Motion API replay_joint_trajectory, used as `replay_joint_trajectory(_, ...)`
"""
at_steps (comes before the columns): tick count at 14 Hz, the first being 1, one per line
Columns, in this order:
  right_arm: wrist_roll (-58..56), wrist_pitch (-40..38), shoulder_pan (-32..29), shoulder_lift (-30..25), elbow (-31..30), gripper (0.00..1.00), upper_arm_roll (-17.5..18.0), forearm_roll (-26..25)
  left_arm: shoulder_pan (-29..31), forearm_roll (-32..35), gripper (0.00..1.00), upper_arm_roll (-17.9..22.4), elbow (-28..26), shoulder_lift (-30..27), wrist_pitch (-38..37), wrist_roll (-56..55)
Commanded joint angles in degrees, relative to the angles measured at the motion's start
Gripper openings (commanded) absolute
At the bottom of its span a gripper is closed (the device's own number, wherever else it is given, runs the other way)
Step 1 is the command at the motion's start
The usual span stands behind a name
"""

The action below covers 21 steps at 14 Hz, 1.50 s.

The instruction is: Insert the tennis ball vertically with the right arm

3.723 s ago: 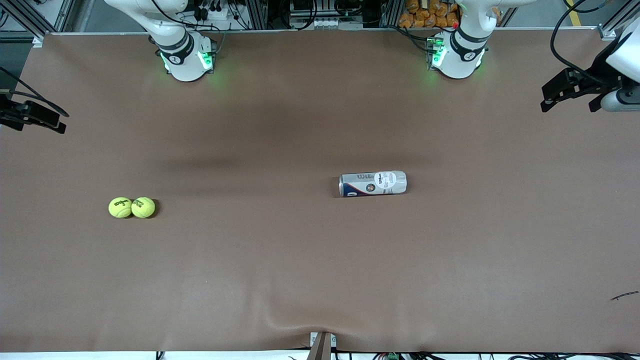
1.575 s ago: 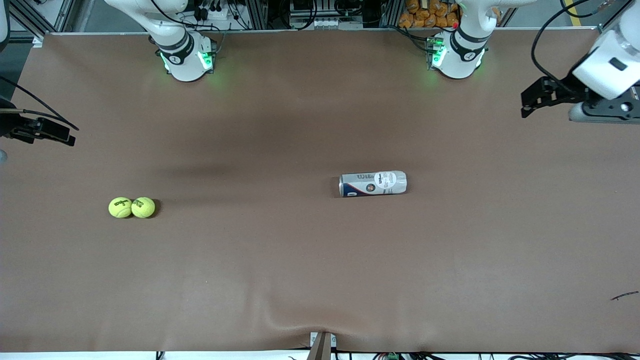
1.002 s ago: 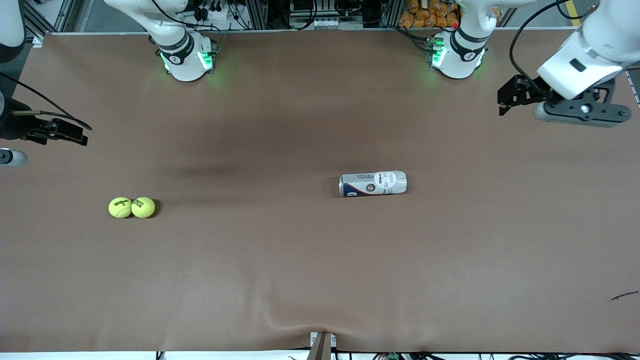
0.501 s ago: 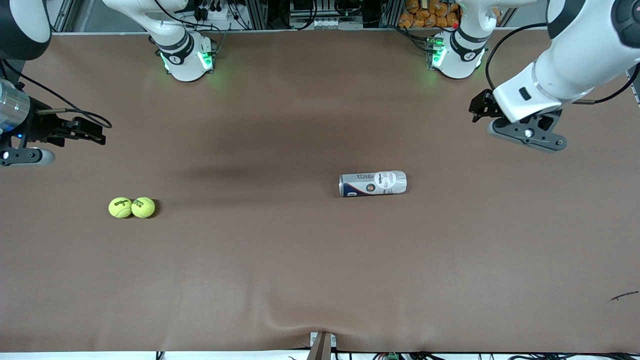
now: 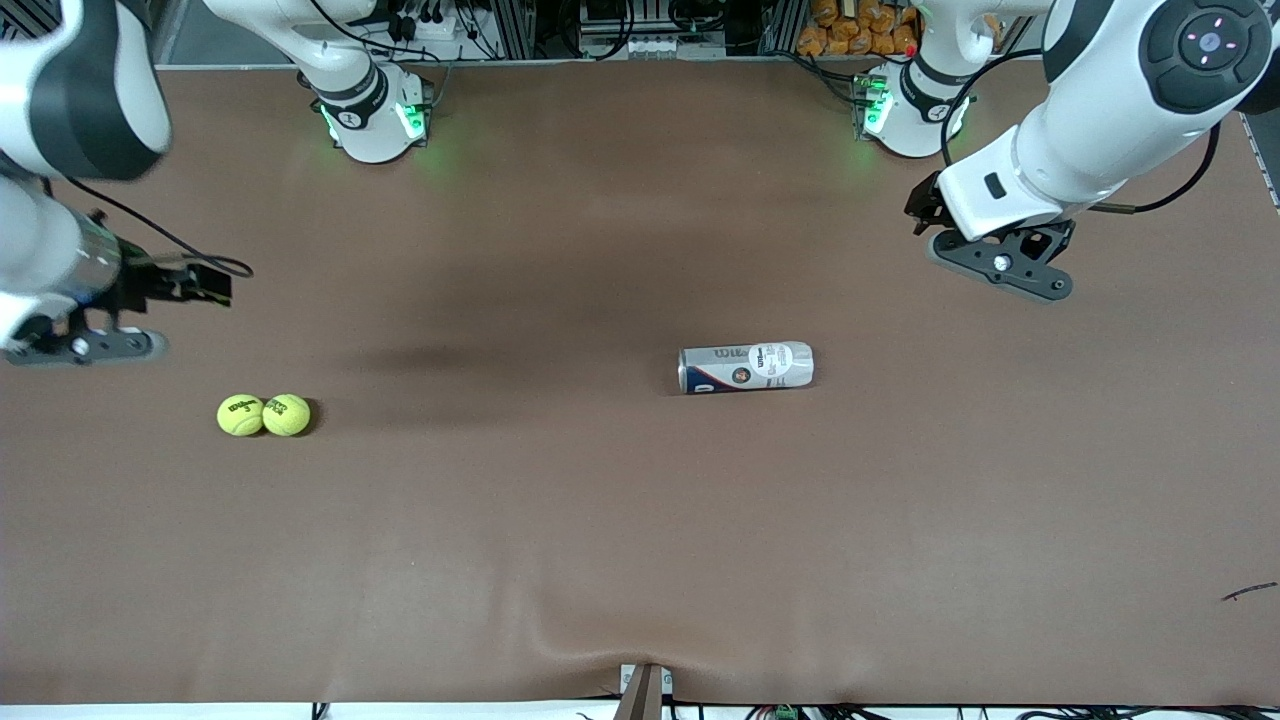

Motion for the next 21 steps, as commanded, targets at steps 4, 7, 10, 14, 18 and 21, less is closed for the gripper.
replay_joint_trajectory(4,-14.8,9.6,-3.0,6.7,-4.0,1.0,-0.2,-1.7,0.1,0.4,1.0,-0.6,0.0,0.9,-0.5,1.6)
replay_joint_trajectory(7,-24.6,16.2,-4.9,12.2,-4.0,1.0,-0.3,-1.6,0.1,0.4,1.0,-0.8,0.2,1.5,-0.4,5.0)
replay_joint_trajectory(10,-33.3,21.6,-6.0,15.9,-4.2,1.0,-0.3,-1.4,1.2,2.4,1.0,-0.8,0.3,2.3,-0.3,12.7)
replay_joint_trajectory(14,-39.3,26.5,-6.3,20.4,-4.4,1.0,-0.3,-1.4,0.6,4.5,1.0,-0.8,-0.4,2.9,-0.4,19.1)
replay_joint_trajectory(18,-42.1,29.6,-6.4,24.3,-4.5,1.0,-0.3,-1.4,-2.5,11.1,1.0,-1.9,-0.5,4.9,-0.4,24.4)
replay_joint_trajectory(21,-44.3,31.8,-7.1,26.8,-4.4,1.0,-0.2,-1.3,-6.7,15.2,1.0,-1.9,-0.2,6.8,-0.5,24.4)
